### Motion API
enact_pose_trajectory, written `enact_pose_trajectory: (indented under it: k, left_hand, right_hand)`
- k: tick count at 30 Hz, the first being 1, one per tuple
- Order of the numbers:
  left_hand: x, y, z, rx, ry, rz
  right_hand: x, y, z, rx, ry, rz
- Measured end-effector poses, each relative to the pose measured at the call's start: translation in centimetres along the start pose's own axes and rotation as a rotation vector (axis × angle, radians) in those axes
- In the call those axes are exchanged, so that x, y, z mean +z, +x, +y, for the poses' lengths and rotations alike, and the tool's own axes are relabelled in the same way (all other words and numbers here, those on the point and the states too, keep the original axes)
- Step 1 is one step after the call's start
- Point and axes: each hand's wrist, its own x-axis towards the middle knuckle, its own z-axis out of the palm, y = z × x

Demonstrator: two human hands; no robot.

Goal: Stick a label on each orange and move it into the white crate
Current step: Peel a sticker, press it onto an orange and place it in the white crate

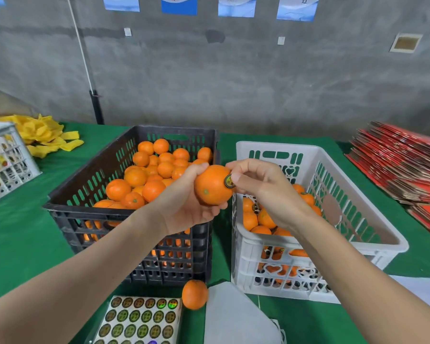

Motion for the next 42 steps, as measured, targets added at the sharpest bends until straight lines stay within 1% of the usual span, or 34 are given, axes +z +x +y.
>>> enact_pose_trajectory:
  k: [2,4,8,11,14,18,21,25,29,35,36,39,42]
  left_hand:
    - [0.6,0.0,0.0,-0.076,-0.113,-0.005]
    - [1.0,0.2,0.0,-0.096,-0.186,-0.043]
    - [1.4,0.2,0.1,-0.034,-0.208,-0.131]
    - [1.2,0.2,-0.2,-0.015,-0.157,-0.106]
    - [1.3,0.6,-0.8,-0.051,-0.04,-0.045]
    - [1.8,0.9,-1.5,-0.087,0.041,-0.005]
    - [2.2,0.8,-1.7,-0.106,0.065,-0.013]
    - [2.5,0.7,-2.0,-0.136,0.085,-0.05]
    - [2.5,0.9,-2.2,-0.133,0.081,-0.063]
    - [2.5,1.1,-2.3,-0.126,0.143,-0.073]
    - [2.4,1.1,-2.4,-0.123,0.156,-0.071]
    - [2.5,1.2,-2.7,-0.105,0.199,-0.062]
    - [3.0,1.6,-3.0,-0.108,0.165,-0.072]
  right_hand:
    - [-0.2,-0.3,-0.1,0.006,0.039,-0.032]
    - [-0.2,-0.4,0.1,0.044,0.081,-0.029]
    - [-0.7,-0.3,0.8,0.164,0.131,0.033]
    - [-1.6,-0.5,1.1,0.204,0.201,0.025]
    - [-1.6,-0.9,1.2,0.146,0.081,0.012]
    - [-1.0,-1.4,1.1,0.016,-0.202,-0.034]
    - [-0.9,-1.3,1.2,-0.04,-0.384,-0.025]
    - [-0.9,-1.2,1.7,-0.096,-0.523,0.004]
    - [-0.5,-1.5,2.2,-0.19,-0.633,0.082]
    - [-0.4,-2.2,2.4,-0.263,-0.543,0.18]
    - [-0.7,-2.2,2.3,-0.236,-0.514,0.174]
    - [-2.1,-2.0,1.7,-0.039,-0.309,0.098]
    - [-3.0,-1.9,2.4,0.033,-0.238,0.026]
